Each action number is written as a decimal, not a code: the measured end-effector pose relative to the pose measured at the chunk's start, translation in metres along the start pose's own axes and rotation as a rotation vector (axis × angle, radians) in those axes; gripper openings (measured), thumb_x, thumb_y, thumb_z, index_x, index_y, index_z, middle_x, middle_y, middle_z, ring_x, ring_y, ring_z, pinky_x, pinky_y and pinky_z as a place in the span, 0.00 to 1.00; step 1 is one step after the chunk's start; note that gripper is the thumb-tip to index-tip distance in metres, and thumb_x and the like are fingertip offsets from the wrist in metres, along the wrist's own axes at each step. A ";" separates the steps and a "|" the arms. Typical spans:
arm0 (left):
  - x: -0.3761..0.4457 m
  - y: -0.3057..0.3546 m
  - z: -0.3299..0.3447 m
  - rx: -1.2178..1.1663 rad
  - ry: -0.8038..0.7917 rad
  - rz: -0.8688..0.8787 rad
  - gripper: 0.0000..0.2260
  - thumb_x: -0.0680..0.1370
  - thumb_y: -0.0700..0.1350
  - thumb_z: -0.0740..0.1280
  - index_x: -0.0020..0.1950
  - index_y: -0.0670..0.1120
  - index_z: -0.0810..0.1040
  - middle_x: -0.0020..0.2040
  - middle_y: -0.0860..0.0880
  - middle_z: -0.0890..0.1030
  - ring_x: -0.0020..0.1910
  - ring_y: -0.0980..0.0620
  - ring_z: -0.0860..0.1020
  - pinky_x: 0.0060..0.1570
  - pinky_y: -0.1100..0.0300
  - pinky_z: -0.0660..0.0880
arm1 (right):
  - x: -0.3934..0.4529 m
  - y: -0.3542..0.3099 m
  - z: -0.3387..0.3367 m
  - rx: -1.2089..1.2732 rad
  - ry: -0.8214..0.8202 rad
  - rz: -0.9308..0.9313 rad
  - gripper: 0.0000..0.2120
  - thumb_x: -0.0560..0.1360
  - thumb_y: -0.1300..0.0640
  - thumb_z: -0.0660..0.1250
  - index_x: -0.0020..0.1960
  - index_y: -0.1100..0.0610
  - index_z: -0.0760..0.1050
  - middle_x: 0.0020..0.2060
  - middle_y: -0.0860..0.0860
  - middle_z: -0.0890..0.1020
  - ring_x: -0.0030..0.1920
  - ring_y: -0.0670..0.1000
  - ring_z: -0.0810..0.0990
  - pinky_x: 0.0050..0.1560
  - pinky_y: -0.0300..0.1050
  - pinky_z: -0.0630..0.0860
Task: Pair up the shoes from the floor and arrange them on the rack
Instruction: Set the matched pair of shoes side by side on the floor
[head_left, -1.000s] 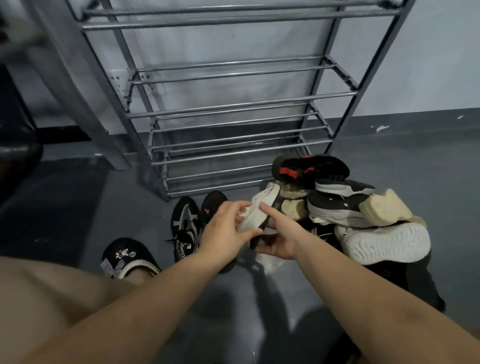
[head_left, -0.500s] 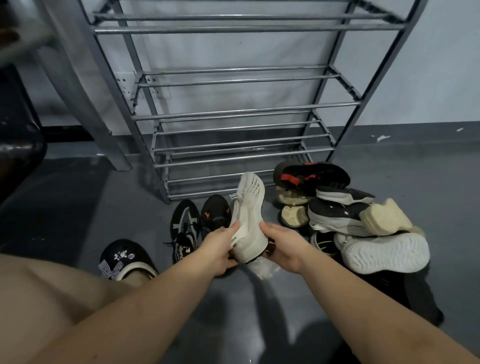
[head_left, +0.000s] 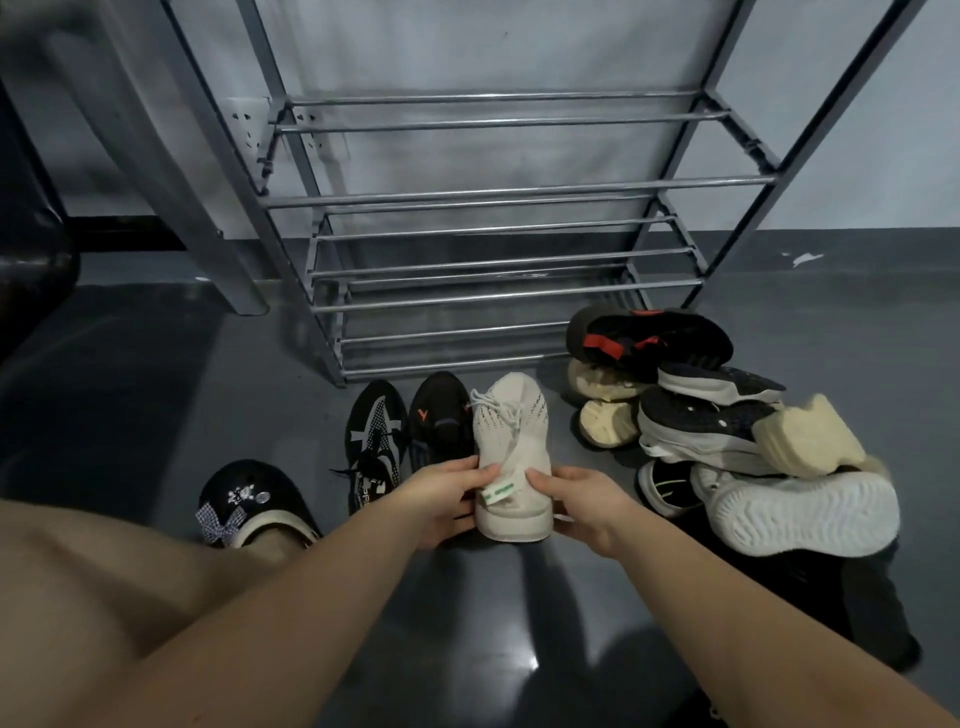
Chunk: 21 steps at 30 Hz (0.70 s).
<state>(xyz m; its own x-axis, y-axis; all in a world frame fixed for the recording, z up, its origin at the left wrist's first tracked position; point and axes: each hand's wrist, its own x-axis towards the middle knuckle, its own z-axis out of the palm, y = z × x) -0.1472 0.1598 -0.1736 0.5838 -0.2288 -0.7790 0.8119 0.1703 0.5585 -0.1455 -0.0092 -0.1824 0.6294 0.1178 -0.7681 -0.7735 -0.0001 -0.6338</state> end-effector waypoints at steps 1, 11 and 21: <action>0.005 -0.002 0.000 -0.002 0.001 -0.020 0.07 0.77 0.42 0.67 0.54 0.49 0.78 0.50 0.50 0.82 0.50 0.51 0.80 0.50 0.60 0.76 | 0.004 0.000 -0.002 -0.002 0.007 0.002 0.13 0.77 0.57 0.66 0.60 0.59 0.75 0.45 0.52 0.81 0.45 0.49 0.79 0.40 0.40 0.75; 0.055 0.002 0.007 0.127 0.009 -0.040 0.12 0.77 0.40 0.66 0.59 0.51 0.76 0.47 0.53 0.81 0.46 0.55 0.79 0.44 0.63 0.74 | 0.050 0.005 -0.017 -0.023 0.104 0.012 0.15 0.77 0.62 0.66 0.62 0.63 0.74 0.44 0.53 0.81 0.38 0.47 0.79 0.33 0.35 0.76; 0.092 0.003 0.004 0.161 0.067 -0.052 0.15 0.76 0.39 0.67 0.59 0.53 0.74 0.45 0.55 0.80 0.42 0.58 0.77 0.38 0.65 0.73 | 0.093 0.007 -0.018 -0.197 0.164 -0.015 0.17 0.76 0.63 0.67 0.63 0.64 0.74 0.51 0.60 0.82 0.46 0.55 0.80 0.51 0.49 0.78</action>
<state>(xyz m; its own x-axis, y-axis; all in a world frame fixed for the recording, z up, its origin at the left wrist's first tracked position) -0.0915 0.1358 -0.2424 0.5436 -0.1684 -0.8223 0.8344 0.0028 0.5511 -0.0911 -0.0161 -0.2605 0.6571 -0.0433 -0.7526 -0.7443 -0.1952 -0.6386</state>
